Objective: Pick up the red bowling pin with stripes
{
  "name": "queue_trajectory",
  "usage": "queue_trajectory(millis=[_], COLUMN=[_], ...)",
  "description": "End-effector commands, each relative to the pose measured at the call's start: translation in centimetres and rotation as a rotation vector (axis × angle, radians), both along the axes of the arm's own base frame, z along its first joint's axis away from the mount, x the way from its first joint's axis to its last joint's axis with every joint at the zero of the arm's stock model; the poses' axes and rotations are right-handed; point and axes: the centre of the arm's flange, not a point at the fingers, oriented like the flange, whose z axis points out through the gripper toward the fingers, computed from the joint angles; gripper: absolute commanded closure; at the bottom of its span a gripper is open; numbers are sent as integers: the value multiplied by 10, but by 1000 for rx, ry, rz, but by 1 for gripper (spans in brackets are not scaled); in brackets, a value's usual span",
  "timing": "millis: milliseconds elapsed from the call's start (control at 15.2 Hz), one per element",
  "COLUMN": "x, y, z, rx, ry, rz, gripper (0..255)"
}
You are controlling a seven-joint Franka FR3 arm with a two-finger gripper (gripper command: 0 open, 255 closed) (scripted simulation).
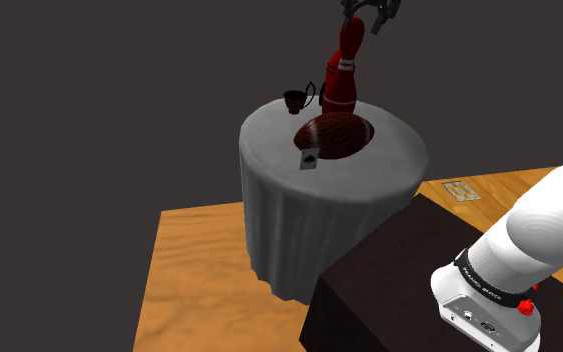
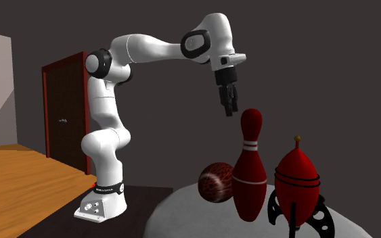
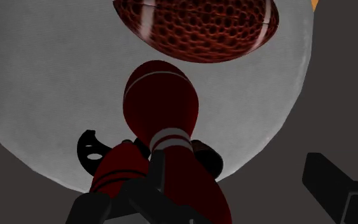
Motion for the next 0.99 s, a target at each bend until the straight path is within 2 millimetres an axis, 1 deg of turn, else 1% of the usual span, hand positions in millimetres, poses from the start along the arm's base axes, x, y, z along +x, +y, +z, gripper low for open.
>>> queue_trajectory(millis=[0,264,330,726,792,924], x=[16,48,48,48,48,48], y=[-15,-45,-45,-45,-45,-45], z=[7,20,20,-12,-20,-20], rx=[2,8,8,8,8,8], ry=[-25,-72,-73,-73,-73,-73], rz=[-36,-106,-106,-106,-106,-106], gripper=[0,0,0,0,0,0])
